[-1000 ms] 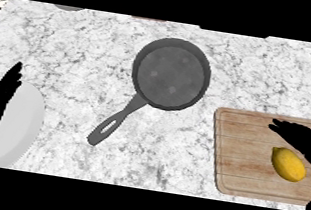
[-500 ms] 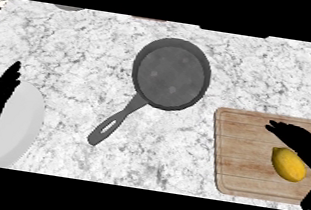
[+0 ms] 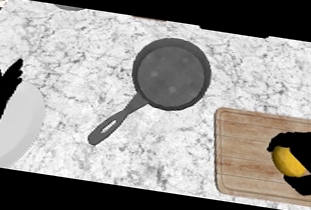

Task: Pick the lemon from the cutting board and place it in the pan

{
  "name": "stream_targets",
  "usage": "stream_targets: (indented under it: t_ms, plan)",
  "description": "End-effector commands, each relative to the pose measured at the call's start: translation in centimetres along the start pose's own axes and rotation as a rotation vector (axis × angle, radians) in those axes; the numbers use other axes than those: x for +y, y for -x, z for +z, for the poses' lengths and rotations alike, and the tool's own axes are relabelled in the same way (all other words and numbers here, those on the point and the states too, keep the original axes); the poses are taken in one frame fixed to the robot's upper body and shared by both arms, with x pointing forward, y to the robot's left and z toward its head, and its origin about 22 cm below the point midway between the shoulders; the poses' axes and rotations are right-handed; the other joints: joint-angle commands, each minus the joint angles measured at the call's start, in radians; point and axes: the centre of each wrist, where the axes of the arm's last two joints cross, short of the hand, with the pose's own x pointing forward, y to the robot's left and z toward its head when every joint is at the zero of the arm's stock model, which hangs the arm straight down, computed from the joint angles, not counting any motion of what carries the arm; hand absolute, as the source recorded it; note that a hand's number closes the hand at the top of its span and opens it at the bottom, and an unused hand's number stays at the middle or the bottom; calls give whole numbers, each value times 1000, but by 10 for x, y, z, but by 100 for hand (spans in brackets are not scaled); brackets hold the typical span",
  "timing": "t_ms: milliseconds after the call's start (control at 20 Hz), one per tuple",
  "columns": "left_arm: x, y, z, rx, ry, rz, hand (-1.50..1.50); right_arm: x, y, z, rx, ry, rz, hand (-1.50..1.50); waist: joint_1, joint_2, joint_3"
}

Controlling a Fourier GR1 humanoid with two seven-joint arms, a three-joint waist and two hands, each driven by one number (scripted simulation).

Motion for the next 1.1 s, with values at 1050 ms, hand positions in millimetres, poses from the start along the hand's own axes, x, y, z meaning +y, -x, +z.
stream_targets:
  t_ms: [1050]
  plan:
    - [18,13,8,10,-23,-5,0,-29,-70,36,369,647,-212,150,-22,-12,-2]
